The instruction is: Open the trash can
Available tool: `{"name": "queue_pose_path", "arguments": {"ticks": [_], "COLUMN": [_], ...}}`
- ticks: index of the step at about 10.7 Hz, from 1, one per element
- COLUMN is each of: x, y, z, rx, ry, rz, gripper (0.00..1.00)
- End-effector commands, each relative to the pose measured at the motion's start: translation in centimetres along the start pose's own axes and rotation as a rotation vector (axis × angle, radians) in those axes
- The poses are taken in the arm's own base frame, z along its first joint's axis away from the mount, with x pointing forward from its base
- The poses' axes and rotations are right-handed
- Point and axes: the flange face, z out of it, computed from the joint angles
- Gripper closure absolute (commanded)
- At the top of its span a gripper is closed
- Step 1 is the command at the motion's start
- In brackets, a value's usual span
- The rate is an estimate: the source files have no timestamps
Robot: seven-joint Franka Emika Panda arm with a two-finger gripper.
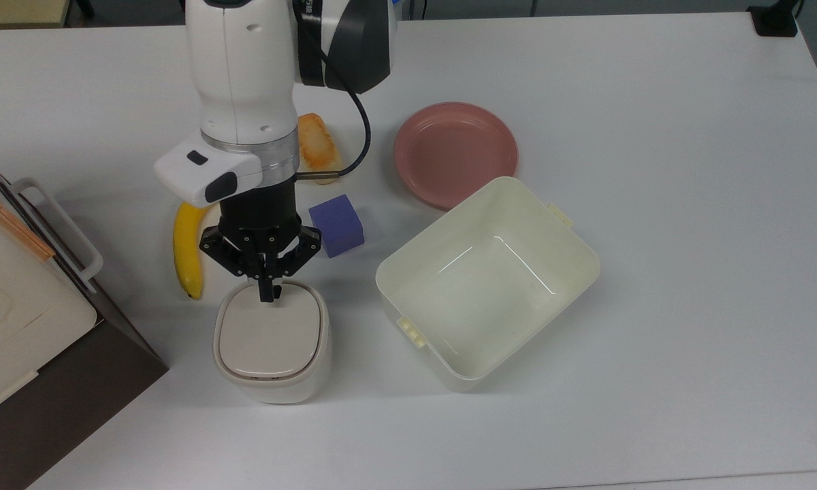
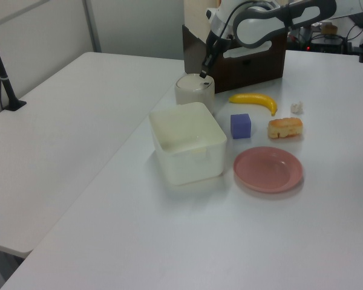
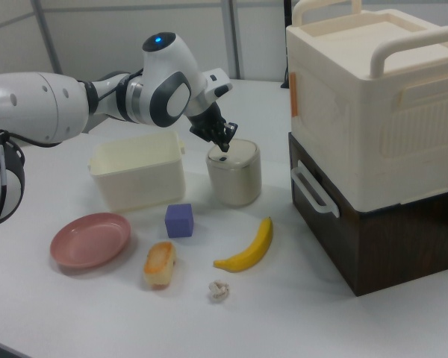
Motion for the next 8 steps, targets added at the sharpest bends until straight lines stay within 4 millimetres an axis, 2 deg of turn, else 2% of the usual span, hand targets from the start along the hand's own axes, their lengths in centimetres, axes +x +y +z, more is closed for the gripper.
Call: {"name": "queue_pose_path", "arguments": {"ticks": [1,3,8], "x": [-1.12,-1.70,-1.61], "y": [-0.08,-0.55,-0.70], "z": [0.67,1.39,1.31], "rx": [0.022,0.029,0.032], "ry": [-0.006,-0.024,-0.020], "rz": [-0.032,-0.054,-0.067], "gripper": [1.00,1.00,1.00]}}
